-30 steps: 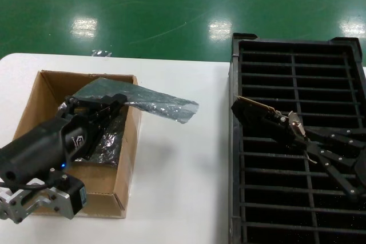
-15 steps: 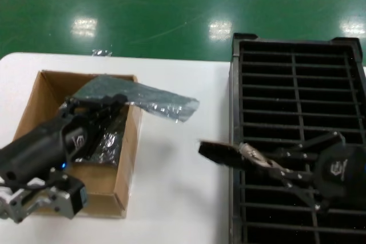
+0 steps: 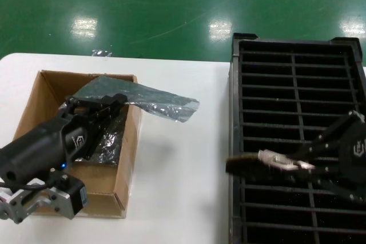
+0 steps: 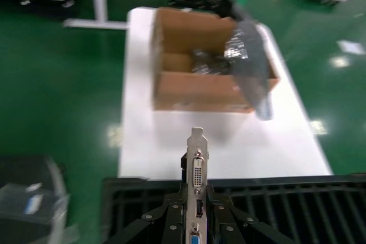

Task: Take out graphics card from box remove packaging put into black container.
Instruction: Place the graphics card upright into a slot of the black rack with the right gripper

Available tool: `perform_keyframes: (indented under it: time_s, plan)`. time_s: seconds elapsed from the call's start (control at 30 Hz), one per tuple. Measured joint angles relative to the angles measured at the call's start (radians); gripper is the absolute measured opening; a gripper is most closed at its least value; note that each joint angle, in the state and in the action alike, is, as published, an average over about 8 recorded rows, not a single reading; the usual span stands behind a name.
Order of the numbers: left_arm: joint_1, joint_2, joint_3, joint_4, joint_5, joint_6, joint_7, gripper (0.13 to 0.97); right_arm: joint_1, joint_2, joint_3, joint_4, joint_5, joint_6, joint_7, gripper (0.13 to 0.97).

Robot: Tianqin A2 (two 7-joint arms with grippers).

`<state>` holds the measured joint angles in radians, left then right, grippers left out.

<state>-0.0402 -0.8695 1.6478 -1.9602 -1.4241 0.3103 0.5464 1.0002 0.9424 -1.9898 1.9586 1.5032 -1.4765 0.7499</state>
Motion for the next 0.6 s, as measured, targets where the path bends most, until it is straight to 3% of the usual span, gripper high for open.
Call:
perform_keyframes:
  time_s: [0.33,0.6]
  plan:
    - [0.0,0.0,0.0,0.0,0.0,0.0,0.0,0.138,0.286,0.064,-0.312,-0.081,0.134,-0.087,-0.124,0.187]
    - [0.0,0.0,0.0,0.0,0.0,0.0,0.0,0.138,0.406,0.053,-0.496,-0.155,0.139,-0.092,-0.231,0.187]
